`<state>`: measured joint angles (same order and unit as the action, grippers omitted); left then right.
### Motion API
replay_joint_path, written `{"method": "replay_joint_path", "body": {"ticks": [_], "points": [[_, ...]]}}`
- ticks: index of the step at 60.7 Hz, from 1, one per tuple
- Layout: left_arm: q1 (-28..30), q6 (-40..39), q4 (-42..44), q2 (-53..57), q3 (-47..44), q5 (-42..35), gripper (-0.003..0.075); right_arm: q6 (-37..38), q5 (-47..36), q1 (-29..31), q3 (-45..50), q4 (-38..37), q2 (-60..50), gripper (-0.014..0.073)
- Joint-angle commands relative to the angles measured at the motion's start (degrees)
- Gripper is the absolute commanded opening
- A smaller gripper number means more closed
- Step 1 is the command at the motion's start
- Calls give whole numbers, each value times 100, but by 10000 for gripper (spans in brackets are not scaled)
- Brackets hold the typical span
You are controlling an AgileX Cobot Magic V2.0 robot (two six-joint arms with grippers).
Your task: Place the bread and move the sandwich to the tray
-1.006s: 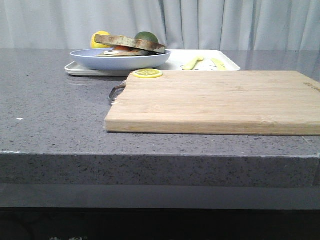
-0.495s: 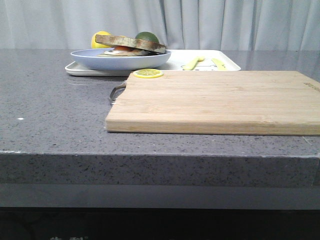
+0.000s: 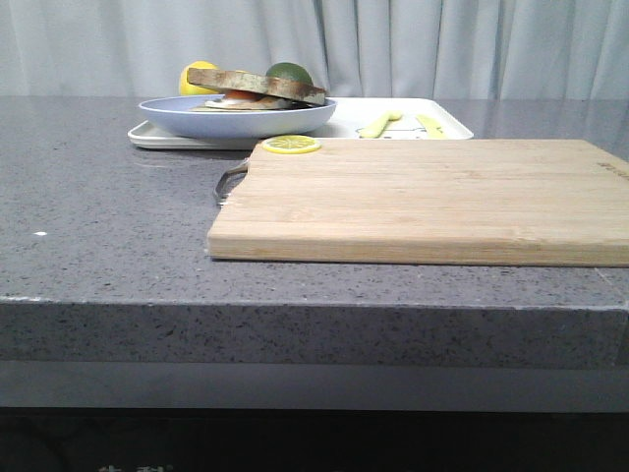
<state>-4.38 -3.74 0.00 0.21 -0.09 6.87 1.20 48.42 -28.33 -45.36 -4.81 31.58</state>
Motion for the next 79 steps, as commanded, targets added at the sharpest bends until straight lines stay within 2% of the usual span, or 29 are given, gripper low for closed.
{"method": "replay_joint_path", "body": {"ticks": [1, 7, 14, 28, 40, 52, 79], "points": [[-49, -53, 0, 124, -33, -448, -17, 1, -389, 30, -149, -58, 28, -67], [-49, -53, 0, 124, -33, -448, -17, 1, -496, 56, -50, -69, -103, -67], [-49, -53, 0, 124, -33, -448, -17, -4, -1027, 569, 453, -126, -470, -67], [-49, -53, 0, 124, -33, -448, -17, -4, -3382, 2101, 2306, 3, -1856, -67], [-49, -53, 0, 124, -33, -448, -17, -4, -4413, 2804, 3793, 481, -2958, -67], [-49, -53, 0, 124, -33, -448, -17, -4, -5086, 2903, 4689, 481, -3346, -67], [-49, -53, 0, 115, -33, -448, -17, -4, -4974, 2879, 4670, 481, -3340, -67]]}}
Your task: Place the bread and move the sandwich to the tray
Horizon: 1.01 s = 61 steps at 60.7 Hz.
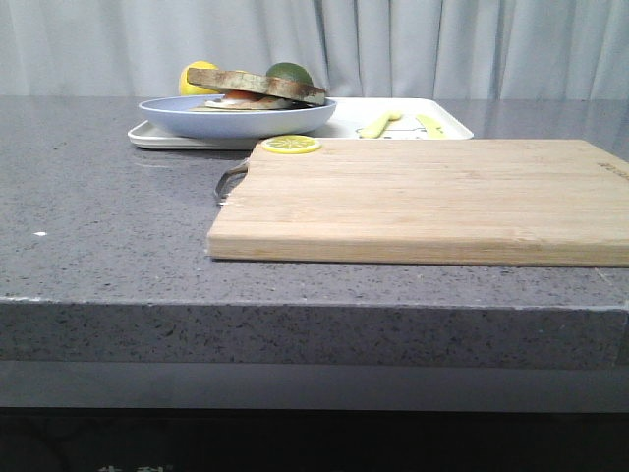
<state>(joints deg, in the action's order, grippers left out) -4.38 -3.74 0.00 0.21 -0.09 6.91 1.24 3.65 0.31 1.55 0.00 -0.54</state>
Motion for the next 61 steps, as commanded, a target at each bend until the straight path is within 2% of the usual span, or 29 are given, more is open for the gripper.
{"method": "replay_joint_path", "body": {"ticks": [1, 16, 28, 61], "points": [[-49, -53, 0, 115, -33, -452, -17, -8, -498, 15, -21, 0, -128, -67], [-49, -53, 0, 115, -33, -452, -17, -28, -551, 15, -16, 164, -128, -67], [-49, -53, 0, 115, -33, -452, -17, -768, -686, 15, -16, 616, -128, -67], [-49, -53, 0, 115, -33, -452, -17, -441, -685, 15, -16, 616, -128, -67]]}}
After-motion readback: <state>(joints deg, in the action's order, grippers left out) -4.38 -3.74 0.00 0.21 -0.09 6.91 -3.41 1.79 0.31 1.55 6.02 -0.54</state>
